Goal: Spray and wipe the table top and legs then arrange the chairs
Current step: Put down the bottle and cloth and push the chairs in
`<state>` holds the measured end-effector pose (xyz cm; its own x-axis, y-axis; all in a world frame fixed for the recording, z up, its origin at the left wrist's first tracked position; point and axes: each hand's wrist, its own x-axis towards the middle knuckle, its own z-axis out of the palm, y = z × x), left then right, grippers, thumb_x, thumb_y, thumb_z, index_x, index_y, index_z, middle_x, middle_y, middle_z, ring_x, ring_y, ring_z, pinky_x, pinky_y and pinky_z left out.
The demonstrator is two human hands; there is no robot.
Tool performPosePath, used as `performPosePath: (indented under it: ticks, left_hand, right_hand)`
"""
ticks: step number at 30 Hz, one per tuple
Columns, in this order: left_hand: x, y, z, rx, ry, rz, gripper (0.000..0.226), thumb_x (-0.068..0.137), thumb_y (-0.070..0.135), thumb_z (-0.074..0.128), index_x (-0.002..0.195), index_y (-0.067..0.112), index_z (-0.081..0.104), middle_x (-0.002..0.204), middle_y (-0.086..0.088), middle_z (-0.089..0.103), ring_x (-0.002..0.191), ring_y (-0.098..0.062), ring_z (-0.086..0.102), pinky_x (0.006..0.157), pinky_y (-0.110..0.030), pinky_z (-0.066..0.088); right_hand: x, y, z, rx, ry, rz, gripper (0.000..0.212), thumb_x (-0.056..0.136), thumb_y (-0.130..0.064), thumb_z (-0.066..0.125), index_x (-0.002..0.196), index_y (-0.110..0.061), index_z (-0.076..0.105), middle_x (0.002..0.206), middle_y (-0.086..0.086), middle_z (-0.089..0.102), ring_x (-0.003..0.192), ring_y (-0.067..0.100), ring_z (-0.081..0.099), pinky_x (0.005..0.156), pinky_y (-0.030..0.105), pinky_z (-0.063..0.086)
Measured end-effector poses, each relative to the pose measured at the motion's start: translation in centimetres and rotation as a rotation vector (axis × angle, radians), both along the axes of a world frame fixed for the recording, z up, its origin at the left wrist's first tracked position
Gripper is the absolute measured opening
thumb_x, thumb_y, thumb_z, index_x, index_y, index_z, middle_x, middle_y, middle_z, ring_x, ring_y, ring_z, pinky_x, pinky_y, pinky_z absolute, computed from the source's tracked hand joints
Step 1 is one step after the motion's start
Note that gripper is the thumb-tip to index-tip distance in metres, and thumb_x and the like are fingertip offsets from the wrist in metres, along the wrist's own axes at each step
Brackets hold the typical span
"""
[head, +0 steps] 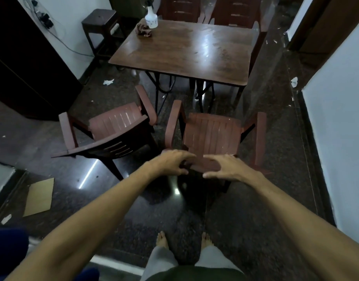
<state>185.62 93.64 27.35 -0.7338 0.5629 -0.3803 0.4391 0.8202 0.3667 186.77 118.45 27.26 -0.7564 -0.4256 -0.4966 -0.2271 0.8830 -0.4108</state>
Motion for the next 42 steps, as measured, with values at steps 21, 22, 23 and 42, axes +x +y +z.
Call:
performPosePath:
  ticks: [21, 22, 23, 42]
  left_hand:
    - [-1.9, -39.1, -4.7, -0.054, 0.112, 0.348, 0.062, 0.089, 0.027, 0.062, 0.149, 0.032, 0.049, 0.143, 0.0, 0.063, 0.128, -0.025, 0.059, 0.102, -0.036, 0.045]
    - [-2.5, -39.4, -4.6, -0.059, 0.099, 0.323, 0.063, 0.088, 0.021, 0.059, 0.148, 0.035, 0.05, 0.14, 0.0, 0.064, 0.125, -0.026, 0.061, 0.1, -0.037, 0.047]
    - [-3.0, -39.8, -4.4, -0.072, 0.099, 0.287, 0.066, 0.086, 0.018, 0.057, 0.149, 0.035, 0.049, 0.139, 0.0, 0.064, 0.124, -0.028, 0.061, 0.099, -0.038, 0.048]
    - [-4.4, -48.9, -4.0, -0.104, 0.164, -0.165, 0.078, 0.056, 0.015, 0.062, 0.13, 0.039, 0.067, 0.111, 0.018, 0.076, 0.09, -0.006, 0.072, 0.067, -0.019, 0.055]
  right_hand:
    - [-11.9, -39.7, -4.5, 0.321, 0.37, 0.358, 0.064, 0.077, -0.023, 0.07, 0.139, -0.021, 0.051, 0.134, 0.004, 0.057, 0.129, 0.027, 0.048, 0.115, 0.045, 0.025]
    - [-12.5, -39.6, -4.5, 0.337, 0.383, 0.341, 0.056, 0.078, -0.023, 0.067, 0.133, -0.023, 0.056, 0.13, 0.002, 0.061, 0.124, 0.026, 0.052, 0.111, 0.043, 0.029]
    - [-12.7, -39.6, -4.3, 0.336, 0.404, 0.322, 0.05, 0.079, -0.022, 0.065, 0.128, -0.024, 0.059, 0.125, 0.001, 0.064, 0.118, 0.026, 0.055, 0.105, 0.042, 0.033]
    - [-1.9, -46.0, -6.6, 0.337, 0.503, -0.128, 0.035, 0.032, -0.017, 0.083, 0.063, -0.019, 0.068, 0.06, 0.001, 0.061, 0.066, 0.03, 0.061, 0.072, 0.046, 0.03]
